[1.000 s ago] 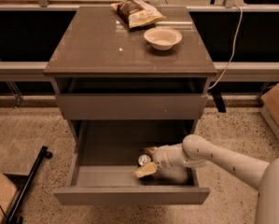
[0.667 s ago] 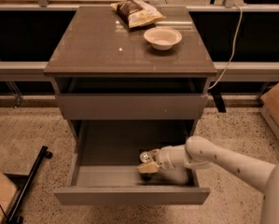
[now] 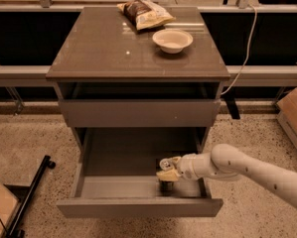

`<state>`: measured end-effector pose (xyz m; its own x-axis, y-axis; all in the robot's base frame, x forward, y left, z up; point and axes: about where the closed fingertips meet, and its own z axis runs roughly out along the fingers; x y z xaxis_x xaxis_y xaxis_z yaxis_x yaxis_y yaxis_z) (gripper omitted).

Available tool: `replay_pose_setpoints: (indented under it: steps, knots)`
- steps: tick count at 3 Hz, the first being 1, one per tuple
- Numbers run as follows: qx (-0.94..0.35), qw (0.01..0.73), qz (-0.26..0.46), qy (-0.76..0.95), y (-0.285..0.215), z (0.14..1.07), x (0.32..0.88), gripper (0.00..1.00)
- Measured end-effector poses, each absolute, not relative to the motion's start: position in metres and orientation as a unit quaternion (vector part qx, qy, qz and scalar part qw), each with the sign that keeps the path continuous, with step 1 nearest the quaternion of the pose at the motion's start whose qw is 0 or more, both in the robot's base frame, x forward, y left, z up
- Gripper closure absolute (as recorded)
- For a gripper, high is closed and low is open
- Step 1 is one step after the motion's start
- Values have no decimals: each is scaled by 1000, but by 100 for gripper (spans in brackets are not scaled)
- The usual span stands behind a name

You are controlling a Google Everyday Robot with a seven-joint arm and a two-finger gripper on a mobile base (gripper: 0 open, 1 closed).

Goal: Pick green can from middle drawer and place on counter

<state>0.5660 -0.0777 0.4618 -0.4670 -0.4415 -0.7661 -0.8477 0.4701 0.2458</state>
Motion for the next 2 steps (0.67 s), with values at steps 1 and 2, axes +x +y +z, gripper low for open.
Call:
replay_pose_setpoints:
  steps: [1,2]
  knots:
    - [-425,331,286,792,-118,549,559,100]
    - [-446,340,278,780,-146,615,550,100]
